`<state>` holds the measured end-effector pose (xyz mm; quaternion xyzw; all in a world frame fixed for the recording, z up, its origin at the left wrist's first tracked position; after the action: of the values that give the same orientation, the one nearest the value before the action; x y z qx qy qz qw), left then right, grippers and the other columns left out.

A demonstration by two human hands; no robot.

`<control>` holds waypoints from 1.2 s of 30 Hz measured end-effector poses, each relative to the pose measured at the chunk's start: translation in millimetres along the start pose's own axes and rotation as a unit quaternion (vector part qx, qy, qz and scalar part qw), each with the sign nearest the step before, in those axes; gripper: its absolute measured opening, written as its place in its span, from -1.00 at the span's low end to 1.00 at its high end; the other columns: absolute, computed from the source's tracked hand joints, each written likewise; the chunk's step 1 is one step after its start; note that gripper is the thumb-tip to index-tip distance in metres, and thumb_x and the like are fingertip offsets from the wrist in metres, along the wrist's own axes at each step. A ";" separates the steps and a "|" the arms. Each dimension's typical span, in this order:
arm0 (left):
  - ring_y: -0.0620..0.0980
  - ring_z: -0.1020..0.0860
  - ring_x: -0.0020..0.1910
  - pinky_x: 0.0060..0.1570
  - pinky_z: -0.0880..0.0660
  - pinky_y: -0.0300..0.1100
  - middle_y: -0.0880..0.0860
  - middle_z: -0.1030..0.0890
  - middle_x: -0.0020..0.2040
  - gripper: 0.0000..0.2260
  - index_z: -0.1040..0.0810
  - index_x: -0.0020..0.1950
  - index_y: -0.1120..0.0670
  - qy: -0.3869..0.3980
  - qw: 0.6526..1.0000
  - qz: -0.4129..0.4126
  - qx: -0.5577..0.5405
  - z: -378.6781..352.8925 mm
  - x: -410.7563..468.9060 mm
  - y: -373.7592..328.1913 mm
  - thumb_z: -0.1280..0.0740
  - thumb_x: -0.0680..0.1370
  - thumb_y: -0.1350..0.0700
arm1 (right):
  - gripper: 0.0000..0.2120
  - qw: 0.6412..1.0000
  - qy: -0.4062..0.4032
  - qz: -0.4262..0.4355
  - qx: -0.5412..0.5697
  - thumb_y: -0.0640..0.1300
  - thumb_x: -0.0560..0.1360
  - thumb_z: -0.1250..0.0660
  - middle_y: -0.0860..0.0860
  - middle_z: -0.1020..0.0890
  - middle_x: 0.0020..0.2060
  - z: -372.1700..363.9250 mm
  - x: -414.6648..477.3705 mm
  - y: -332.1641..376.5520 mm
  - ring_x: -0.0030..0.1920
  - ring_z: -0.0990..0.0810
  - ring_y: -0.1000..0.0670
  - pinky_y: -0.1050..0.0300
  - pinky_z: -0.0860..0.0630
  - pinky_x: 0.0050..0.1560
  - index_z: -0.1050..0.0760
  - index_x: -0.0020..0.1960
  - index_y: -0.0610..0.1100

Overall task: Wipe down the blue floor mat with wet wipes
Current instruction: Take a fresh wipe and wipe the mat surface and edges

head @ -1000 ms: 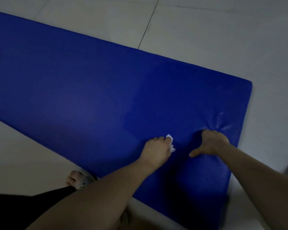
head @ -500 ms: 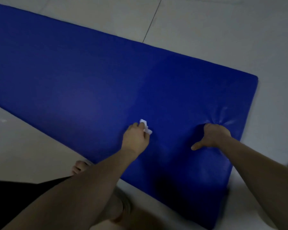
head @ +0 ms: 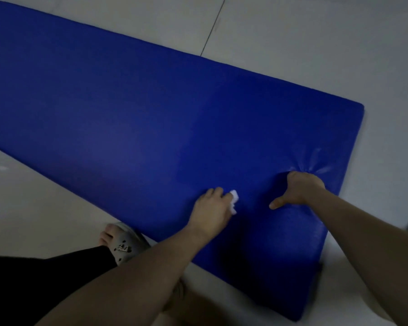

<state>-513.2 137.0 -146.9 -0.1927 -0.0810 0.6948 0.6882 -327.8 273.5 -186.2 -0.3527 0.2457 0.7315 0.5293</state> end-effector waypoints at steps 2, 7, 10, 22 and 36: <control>0.15 -0.49 0.00 -0.16 -0.38 -0.04 0.13 -0.51 0.02 -0.76 -0.54 0.20 0.11 0.016 0.997 0.071 0.022 13.4 -0.9 46.7 -0.25 0.62 0.01 | -0.13 1.000 0.000 0.002 -0.004 0.52 0.06 -0.52 0.05 -0.51 -0.10 -0.5 0.3 0.4 -0.06 -0.54 -0.03 0.01 -0.57 -0.02 -0.35 0.06 -0.07; 0.07 -0.44 -0.08 -0.20 -0.34 -0.08 0.13 -0.50 0.03 -0.78 -0.50 0.19 0.15 -0.026 0.974 0.217 0.051 52.9 -13.9 146.0 -0.18 0.69 0.05 | -0.10 1.000 -0.002 0.000 -0.004 0.53 0.05 -0.51 0.04 -0.53 -0.02 -0.2 1.5 0.2 -0.02 -0.55 -0.04 0.00 -0.58 0.01 -0.34 0.09 -0.07; 0.01 -0.44 -0.14 -0.21 -0.35 -0.12 0.13 -0.54 0.01 -0.83 -0.50 0.13 0.16 -0.042 0.963 0.266 0.027 56.1 -21.4 153.9 -0.17 0.68 0.12 | -0.10 1.000 -0.001 -0.001 -0.006 0.53 0.05 -0.51 0.04 -0.53 -0.03 0.8 1.8 1.7 -0.02 -0.55 -0.03 0.02 -0.57 -0.01 -0.35 0.08 -0.06; 0.10 -0.50 -0.13 -0.23 -0.52 0.00 0.14 -0.54 -0.04 -0.81 -0.51 0.21 0.17 0.060 0.997 -0.006 -0.055 -44.1 -35.5 -44.8 -0.27 0.67 0.10 | -0.08 1.000 -0.002 0.001 -0.009 0.54 0.04 -0.50 0.02 -0.50 0.00 0.5 1.7 3.8 0.02 -0.52 -0.06 0.01 -0.53 0.02 -0.32 0.10 -0.06; 0.14 -0.50 -0.09 -0.20 -0.42 -0.01 0.16 -0.56 0.00 -0.77 -0.51 0.11 0.18 -0.031 0.979 0.198 0.034 36.0 -37.8 126.2 -0.26 0.67 0.01 | -0.07 1.000 -0.005 0.001 -0.008 0.57 0.01 -0.49 0.01 -0.54 -0.02 -0.6 1.8 1.9 -0.02 -0.55 -0.07 -0.02 -0.57 -0.01 -0.36 0.06 -0.07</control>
<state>-644.4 100.2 -155.8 -0.1596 -0.0395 0.8251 0.5405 -329.8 273.5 -188.0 -0.3527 0.2377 0.7359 0.5268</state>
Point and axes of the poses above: each hand's wrist, its own x-axis towards the middle knuckle, its own z-axis out of the back of the hand, y = z × x, the point moved 10 cm from there along x, towards the middle knuckle
